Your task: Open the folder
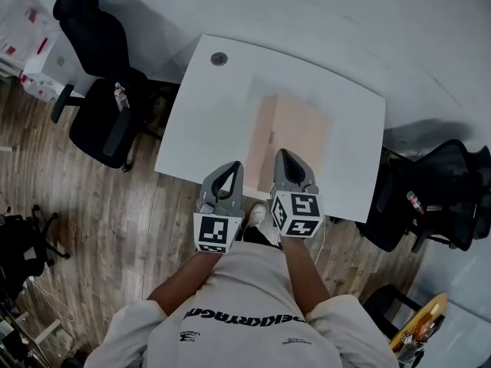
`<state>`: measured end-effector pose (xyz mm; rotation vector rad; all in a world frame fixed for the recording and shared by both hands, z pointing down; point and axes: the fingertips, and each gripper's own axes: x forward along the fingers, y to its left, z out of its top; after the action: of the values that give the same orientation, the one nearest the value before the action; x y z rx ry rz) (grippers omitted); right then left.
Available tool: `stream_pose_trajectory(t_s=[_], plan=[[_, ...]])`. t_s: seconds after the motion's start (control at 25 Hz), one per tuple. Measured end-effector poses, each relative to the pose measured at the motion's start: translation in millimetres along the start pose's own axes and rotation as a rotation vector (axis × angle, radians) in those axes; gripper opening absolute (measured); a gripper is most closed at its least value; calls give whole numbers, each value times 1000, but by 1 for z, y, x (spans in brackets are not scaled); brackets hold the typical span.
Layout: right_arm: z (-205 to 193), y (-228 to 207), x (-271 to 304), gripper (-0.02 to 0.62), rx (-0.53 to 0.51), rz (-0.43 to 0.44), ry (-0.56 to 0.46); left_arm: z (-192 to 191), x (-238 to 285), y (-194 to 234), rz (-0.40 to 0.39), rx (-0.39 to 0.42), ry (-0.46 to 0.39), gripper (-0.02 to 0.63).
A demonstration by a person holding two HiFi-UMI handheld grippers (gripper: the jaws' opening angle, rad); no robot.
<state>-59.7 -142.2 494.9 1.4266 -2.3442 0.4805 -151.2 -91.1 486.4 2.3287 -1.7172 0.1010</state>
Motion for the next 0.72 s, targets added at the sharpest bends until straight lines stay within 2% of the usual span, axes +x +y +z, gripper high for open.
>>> stream_pose_trajectory(t_s=[0.56,0.72], plan=[[-34,-11,52,5,-10,-16,202,-29,24,10,33,-49,49,1],[-44,-12,65,38,-11,-22,254,-37,27,12,37,-65,63,0]])
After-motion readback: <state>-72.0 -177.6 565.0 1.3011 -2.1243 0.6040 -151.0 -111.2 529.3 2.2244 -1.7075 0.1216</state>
